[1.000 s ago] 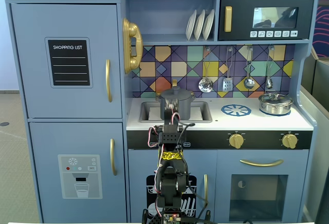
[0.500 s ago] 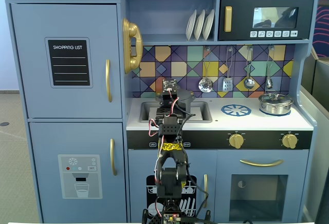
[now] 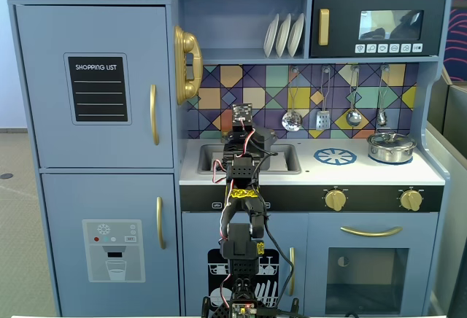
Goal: Take off the lid from the gray recipient and place it on the counter
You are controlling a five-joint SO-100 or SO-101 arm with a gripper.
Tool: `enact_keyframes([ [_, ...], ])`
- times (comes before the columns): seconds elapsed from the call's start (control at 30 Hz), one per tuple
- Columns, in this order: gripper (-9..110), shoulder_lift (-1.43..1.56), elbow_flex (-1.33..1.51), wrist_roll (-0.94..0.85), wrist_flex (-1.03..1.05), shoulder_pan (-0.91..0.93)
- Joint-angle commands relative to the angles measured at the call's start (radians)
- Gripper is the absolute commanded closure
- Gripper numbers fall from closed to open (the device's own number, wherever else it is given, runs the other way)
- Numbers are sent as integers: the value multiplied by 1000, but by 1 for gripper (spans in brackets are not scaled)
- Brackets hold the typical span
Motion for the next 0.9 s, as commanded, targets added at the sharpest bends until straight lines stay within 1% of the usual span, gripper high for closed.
enact_keyframes([
  [0.0, 88, -46, -64, 28, -63, 23],
  [0.17, 88, -115, -69, 57, -132, 43],
  [0.87, 91, -391, -264, 26, -175, 35],
])
